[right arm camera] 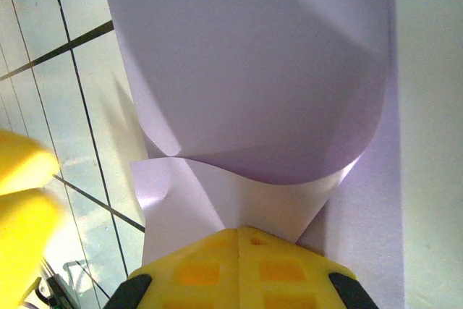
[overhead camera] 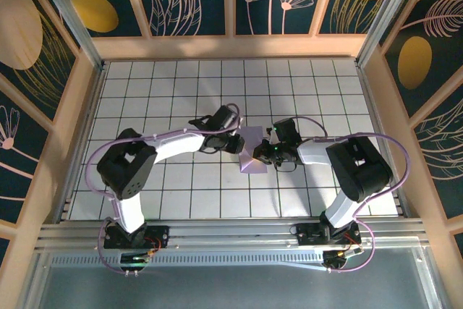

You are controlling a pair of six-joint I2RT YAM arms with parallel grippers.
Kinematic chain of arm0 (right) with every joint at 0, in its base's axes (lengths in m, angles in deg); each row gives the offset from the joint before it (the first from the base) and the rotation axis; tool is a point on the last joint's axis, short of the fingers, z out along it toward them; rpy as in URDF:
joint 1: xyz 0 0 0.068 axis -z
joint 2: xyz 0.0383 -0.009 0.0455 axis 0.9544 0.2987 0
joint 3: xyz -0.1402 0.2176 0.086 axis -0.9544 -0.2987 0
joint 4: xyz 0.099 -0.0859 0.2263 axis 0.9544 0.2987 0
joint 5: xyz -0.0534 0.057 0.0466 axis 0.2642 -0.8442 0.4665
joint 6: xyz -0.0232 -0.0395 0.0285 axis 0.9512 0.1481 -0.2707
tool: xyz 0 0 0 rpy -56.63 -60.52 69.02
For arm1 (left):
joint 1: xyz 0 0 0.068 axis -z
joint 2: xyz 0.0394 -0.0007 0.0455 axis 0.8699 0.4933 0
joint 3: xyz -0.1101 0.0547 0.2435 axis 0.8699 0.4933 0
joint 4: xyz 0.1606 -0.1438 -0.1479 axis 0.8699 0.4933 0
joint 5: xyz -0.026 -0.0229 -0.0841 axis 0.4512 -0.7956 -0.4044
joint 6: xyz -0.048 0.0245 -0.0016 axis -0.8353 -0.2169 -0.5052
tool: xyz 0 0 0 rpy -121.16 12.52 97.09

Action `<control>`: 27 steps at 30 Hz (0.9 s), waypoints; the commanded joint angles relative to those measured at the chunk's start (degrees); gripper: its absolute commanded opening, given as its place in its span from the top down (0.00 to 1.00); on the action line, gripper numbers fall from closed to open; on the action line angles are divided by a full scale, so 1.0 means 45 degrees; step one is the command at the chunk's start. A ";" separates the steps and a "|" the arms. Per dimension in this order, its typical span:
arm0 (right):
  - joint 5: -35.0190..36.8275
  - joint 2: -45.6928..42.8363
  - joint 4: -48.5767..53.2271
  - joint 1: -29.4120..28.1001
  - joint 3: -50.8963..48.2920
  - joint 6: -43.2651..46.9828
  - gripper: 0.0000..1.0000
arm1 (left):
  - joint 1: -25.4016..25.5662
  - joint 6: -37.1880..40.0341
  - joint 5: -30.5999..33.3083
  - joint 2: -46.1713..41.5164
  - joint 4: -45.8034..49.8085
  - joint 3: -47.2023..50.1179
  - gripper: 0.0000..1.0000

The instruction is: Fold a paper plane with a square sheet of paper (fold left side to right side)

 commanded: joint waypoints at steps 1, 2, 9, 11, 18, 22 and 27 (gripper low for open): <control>0.0754 0.0091 0.0908 -0.0089 -0.0408 0.0211 1.00 | -0.0078 -0.0641 -0.0777 -0.1084 0.0389 0.0161 0.72; 0.0735 0.0077 0.0876 -0.0084 -0.0409 0.0196 1.00 | -0.0078 -0.0865 -0.1186 -0.1240 0.0282 0.0339 0.74; 0.0731 0.0012 0.0931 -0.0094 -0.0426 0.0215 1.00 | 0.0038 -0.4151 -0.4922 -0.2218 -0.2976 0.2897 0.87; 0.0715 0.0036 0.0942 -0.0090 -0.0446 0.0242 1.00 | 0.0144 -0.4542 -0.5227 -0.2137 -0.3163 0.3149 0.89; 0.0695 0.0110 0.0977 -0.0089 -0.0416 0.0255 1.00 | 0.0291 -0.5083 -0.5749 -0.1018 -0.3755 0.3218 0.94; 0.0695 0.0138 0.1039 -0.0099 -0.0409 0.0280 1.00 | 0.0312 -0.4909 -0.5739 -0.0610 -0.3865 0.3060 0.95; 0.0687 0.0188 0.1108 -0.0106 -0.0389 0.0314 1.00 | 0.0298 -0.4566 -0.5544 -0.0171 -0.3575 0.2785 0.95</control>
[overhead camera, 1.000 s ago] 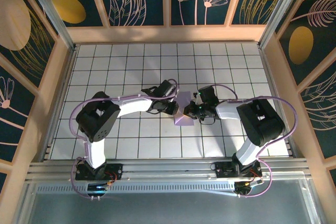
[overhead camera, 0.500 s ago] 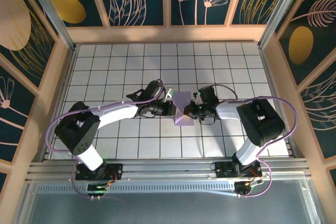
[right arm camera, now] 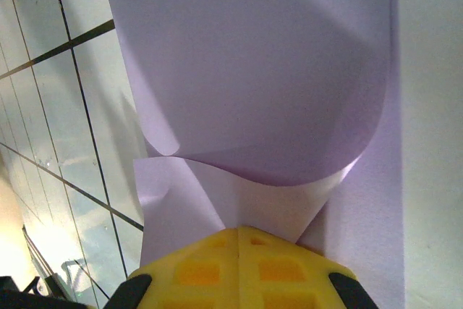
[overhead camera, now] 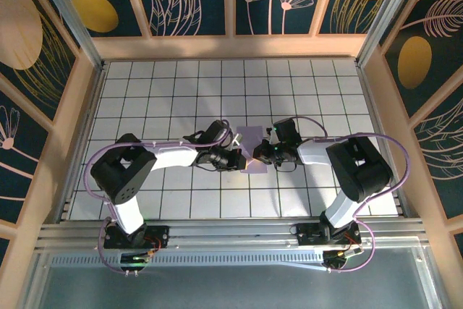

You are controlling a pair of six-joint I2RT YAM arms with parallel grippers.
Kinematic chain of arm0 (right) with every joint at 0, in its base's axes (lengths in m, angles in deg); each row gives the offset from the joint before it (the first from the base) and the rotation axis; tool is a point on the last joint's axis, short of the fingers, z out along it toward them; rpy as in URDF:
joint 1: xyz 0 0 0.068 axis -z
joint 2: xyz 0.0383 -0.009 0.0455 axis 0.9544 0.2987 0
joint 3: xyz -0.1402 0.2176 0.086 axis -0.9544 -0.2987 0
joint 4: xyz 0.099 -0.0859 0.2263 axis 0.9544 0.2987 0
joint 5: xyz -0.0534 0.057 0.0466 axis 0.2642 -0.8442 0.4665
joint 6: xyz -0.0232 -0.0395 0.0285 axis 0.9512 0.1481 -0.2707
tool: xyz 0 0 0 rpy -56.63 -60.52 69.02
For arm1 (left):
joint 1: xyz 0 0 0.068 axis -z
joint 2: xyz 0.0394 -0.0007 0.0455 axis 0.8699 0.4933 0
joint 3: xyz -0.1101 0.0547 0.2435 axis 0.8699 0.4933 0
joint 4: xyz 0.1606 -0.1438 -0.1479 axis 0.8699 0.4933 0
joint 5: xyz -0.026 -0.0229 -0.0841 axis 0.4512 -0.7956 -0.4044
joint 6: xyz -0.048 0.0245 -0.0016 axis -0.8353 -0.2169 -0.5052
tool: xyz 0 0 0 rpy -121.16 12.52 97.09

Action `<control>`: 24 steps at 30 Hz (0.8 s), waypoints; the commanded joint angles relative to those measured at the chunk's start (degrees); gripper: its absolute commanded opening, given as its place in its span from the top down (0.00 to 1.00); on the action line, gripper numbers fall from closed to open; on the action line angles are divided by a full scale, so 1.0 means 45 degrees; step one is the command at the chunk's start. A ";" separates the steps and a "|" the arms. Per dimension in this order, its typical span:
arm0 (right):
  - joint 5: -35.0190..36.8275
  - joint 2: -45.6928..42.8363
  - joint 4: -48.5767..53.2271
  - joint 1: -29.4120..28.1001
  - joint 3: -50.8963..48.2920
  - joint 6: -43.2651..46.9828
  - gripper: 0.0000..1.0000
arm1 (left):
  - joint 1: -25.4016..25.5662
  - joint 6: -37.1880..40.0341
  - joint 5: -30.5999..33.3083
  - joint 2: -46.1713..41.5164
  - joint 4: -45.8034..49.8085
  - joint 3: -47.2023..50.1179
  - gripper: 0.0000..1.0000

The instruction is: Fold a paper plane with a square sheet of paper (fold left side to right side)

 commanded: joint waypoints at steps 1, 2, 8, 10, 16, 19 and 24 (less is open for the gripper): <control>0.0683 0.0222 0.1096 -0.0096 -0.0367 0.0230 1.00 | 0.0045 0.0108 -0.0141 0.0317 -0.0084 -0.0472 0.95; 0.0670 0.0207 0.1114 -0.0095 -0.0379 0.0230 1.00 | 0.0043 0.0138 -0.0110 0.0377 -0.0073 -0.0475 0.95; 0.0685 0.0212 0.1154 -0.0091 -0.0377 0.0249 1.00 | 0.0045 0.0266 0.0008 0.0570 0.0107 -0.0486 0.96; 0.0685 0.0216 0.1174 -0.0100 -0.0368 0.0257 1.00 | 0.0040 0.0322 0.0059 0.0616 0.0166 -0.0491 0.96; 0.0705 0.0213 0.1224 -0.0090 -0.0399 0.0275 1.00 | 0.0045 0.0417 0.0295 0.0771 0.0332 -0.0494 0.96; 0.0758 0.0207 0.1260 -0.0104 -0.0389 0.0310 1.00 | 0.0045 0.0544 0.0495 0.0826 0.0534 -0.0513 0.96; 0.0763 0.0240 0.1282 -0.0096 -0.0399 0.0330 1.00 | 0.0045 0.0635 0.0650 0.0909 0.0733 -0.0495 0.97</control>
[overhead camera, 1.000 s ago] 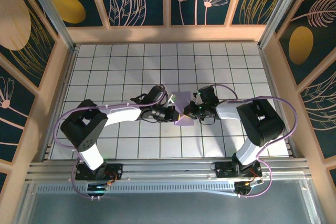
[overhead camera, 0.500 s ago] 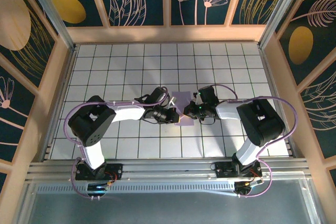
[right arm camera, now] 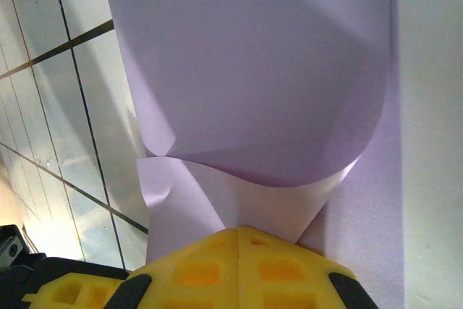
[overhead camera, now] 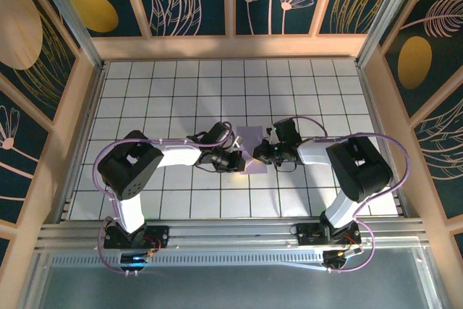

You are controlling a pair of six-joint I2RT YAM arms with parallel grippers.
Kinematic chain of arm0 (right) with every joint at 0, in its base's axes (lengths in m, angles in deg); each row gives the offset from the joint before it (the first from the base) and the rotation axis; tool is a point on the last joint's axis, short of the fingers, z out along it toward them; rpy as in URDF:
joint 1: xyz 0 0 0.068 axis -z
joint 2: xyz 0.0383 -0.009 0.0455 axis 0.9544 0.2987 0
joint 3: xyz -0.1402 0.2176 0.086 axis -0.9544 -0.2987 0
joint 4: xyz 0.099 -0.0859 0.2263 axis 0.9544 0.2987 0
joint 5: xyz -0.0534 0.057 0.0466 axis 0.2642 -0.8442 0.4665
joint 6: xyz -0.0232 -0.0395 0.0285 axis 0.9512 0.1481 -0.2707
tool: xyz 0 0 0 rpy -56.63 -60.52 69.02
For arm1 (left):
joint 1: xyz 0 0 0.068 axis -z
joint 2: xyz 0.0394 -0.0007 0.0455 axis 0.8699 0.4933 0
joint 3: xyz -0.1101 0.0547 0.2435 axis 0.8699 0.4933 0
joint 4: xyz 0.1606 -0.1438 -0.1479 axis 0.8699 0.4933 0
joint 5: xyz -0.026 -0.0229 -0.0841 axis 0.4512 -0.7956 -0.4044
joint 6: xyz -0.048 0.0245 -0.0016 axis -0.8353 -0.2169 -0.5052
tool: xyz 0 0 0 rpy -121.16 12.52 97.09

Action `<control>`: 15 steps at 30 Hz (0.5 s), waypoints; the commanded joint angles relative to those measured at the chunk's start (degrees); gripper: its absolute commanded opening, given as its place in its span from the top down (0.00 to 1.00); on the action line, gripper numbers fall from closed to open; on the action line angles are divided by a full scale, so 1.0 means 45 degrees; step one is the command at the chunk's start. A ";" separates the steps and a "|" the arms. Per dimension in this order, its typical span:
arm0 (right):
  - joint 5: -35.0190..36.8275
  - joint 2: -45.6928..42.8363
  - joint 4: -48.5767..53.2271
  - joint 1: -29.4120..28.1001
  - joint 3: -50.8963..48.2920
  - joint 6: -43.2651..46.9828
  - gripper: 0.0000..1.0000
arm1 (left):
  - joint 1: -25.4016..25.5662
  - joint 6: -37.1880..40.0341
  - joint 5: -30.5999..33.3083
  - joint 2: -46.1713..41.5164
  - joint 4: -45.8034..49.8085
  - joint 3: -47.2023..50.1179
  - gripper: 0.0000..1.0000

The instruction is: Fold a paper plane with a square sheet of paper (fold left side to right side)

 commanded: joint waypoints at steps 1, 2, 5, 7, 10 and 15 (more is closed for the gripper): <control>0.0749 0.0239 0.1262 -0.0089 -0.0398 0.0323 1.00 | 0.0045 0.0317 0.0216 0.0220 0.0413 -0.0252 0.97; 0.0750 0.0233 0.1267 -0.0099 -0.0398 0.0323 1.00 | 0.0044 0.0309 0.0216 0.0234 0.0422 -0.0251 0.97; 0.0749 0.0247 0.1258 -0.0089 -0.0399 0.0315 1.00 | 0.0036 0.0335 0.0233 0.0273 0.0432 -0.0251 0.97; 0.0759 0.0253 0.1260 -0.0090 -0.0389 0.0328 1.00 | 0.0044 0.0346 0.0281 0.0291 0.0466 -0.0251 0.97; 0.0766 0.0248 0.1251 -0.0095 -0.0401 0.0304 1.00 | 0.0045 0.0396 0.0389 0.0278 0.0549 -0.0251 0.97; 0.0768 0.0282 0.1254 -0.0090 -0.0438 0.0314 1.00 | 0.0045 0.0396 0.0411 0.0287 0.0586 -0.0178 0.97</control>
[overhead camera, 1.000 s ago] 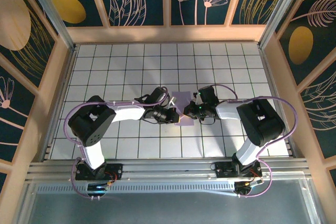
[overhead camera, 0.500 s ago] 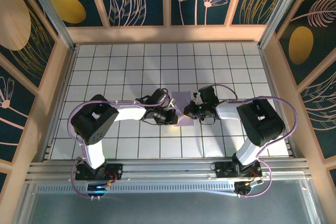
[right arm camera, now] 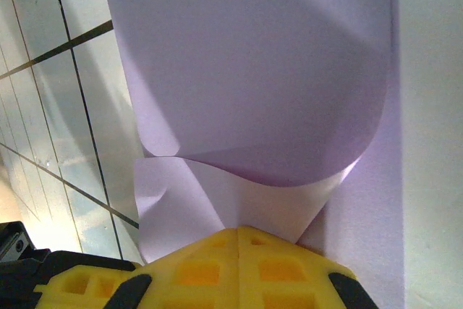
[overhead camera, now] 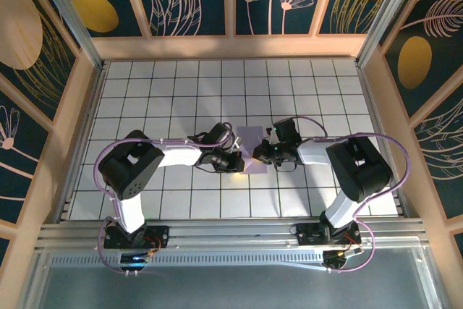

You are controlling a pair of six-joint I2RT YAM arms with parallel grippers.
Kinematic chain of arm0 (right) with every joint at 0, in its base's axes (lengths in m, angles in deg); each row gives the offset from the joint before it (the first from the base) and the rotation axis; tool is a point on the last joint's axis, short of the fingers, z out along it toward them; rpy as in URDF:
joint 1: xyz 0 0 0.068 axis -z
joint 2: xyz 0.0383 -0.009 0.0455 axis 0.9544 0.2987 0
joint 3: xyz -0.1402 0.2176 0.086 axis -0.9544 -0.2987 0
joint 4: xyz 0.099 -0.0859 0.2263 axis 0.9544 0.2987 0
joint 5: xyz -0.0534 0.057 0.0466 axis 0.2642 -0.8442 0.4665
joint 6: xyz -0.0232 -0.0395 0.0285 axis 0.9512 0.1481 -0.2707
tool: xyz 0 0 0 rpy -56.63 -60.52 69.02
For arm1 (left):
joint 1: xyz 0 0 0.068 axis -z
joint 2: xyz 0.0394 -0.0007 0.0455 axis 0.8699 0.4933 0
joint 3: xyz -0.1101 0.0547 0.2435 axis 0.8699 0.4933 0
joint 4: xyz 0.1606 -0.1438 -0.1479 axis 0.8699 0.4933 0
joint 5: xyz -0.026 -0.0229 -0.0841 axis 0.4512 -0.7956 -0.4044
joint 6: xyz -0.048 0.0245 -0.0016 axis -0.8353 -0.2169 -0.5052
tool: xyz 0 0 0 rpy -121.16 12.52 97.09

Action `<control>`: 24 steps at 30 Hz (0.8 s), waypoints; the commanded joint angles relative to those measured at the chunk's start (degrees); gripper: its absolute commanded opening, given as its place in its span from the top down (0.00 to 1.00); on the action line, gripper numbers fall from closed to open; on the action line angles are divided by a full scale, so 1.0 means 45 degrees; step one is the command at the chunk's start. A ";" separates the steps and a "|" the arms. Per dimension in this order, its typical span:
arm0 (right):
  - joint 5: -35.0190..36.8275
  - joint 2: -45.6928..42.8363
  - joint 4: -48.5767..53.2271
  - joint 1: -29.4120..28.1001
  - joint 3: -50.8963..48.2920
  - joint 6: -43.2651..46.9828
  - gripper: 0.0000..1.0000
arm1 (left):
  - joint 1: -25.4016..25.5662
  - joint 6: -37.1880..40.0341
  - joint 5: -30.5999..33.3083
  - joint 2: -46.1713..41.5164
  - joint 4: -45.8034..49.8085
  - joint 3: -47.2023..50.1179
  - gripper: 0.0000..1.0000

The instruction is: Fold a paper plane with a square sheet of paper (fold left side to right side)

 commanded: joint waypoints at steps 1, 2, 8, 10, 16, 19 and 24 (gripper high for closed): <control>0.0744 0.0270 0.1226 -0.0091 -0.0438 0.0308 1.00 | 0.0045 0.0256 0.0185 0.0176 0.0472 -0.0173 0.97; 0.0744 0.0271 0.1223 -0.0098 -0.0438 0.0314 1.00 | 0.0035 0.0267 0.0191 0.0188 0.0472 -0.0154 0.97; 0.0715 0.0257 0.1204 -0.0090 -0.0434 0.0313 1.00 | 0.0043 0.0305 0.0308 0.0205 0.0584 -0.0113 0.97; 0.0705 0.0132 0.1114 -0.0090 -0.0417 0.0320 1.00 | 0.0040 0.0315 0.0366 0.0220 0.0628 -0.0088 0.98; 0.0568 -0.0744 0.0777 -0.0094 -0.0034 0.0494 1.00 | 0.0055 0.0378 0.0650 0.0320 0.0820 -0.0011 1.00; 0.0570 -0.1298 0.0831 -0.0099 0.0024 0.0668 1.00 | 0.0093 0.0405 0.0695 0.0366 0.0843 -0.0001 1.00; 0.0645 -0.2285 0.0779 -0.0259 -0.0611 0.0615 1.00 | 0.0214 0.0455 0.0883 0.0462 0.0999 -0.0103 1.00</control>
